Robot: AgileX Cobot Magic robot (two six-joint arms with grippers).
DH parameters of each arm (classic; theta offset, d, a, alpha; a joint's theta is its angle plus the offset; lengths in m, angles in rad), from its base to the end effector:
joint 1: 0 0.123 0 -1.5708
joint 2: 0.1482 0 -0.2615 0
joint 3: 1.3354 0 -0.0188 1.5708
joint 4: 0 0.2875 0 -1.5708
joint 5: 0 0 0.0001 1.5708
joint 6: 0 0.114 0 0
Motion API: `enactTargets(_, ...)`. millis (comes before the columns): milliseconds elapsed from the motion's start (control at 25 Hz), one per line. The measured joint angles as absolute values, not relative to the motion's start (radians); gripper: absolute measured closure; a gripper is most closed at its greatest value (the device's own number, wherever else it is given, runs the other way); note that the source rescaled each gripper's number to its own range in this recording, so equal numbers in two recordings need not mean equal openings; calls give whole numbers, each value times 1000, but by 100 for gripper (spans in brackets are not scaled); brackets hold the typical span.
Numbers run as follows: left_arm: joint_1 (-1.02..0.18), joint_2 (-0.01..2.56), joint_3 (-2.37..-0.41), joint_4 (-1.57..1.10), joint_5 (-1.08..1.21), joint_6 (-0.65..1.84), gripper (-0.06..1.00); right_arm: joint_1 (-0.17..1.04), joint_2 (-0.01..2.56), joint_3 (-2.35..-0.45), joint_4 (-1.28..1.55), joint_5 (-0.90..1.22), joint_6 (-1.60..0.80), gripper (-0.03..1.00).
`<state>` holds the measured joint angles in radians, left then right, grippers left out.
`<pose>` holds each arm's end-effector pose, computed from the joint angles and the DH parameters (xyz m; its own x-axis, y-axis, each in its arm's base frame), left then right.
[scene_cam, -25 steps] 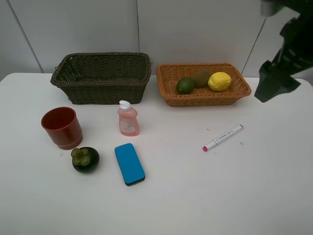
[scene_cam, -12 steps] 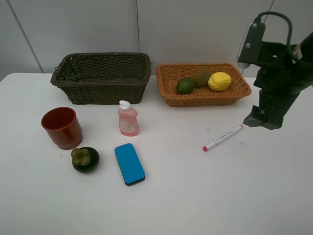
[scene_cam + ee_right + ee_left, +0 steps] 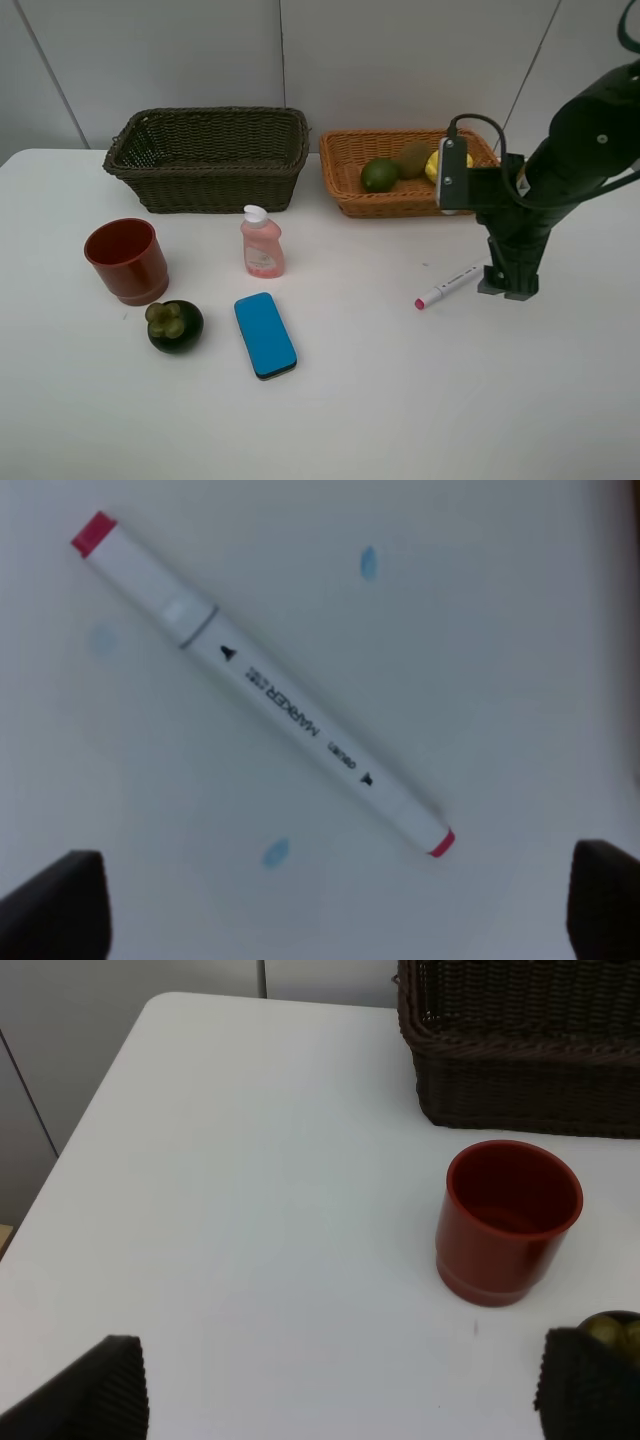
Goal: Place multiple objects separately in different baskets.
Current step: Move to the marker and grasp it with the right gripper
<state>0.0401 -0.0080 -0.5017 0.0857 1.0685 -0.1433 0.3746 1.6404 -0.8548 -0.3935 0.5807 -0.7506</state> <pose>0.0692 0.0113 0.2851 -0.4393 -0.1192 -0.8904 -0.1523 0.9867 -0.0569 0.3108 0.0964 0.1023 -0.1511 -0.9882 0.0258 -0.9168 0.1303 -0.3775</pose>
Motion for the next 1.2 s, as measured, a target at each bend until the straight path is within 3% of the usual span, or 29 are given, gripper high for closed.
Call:
enactTargets(320, 40, -8, -502, 86, 1068, -143, -5, 375, 1675, -855, -327, 571, -800, -3)
enactTargets(560, 40, -8, -502, 86, 1068, -143, -5, 375, 1675, -869, -293, 636, -972, -3)
enactTargets(920, 40, -8, -502, 86, 1068, -143, -5, 375, 1724, -1027, -181, 857, -1173, -3)
enactTargets(1200, 40, -8, -502, 86, 1068, -143, -5, 375, 1817, -1125, -176, 887, -1249, -3)
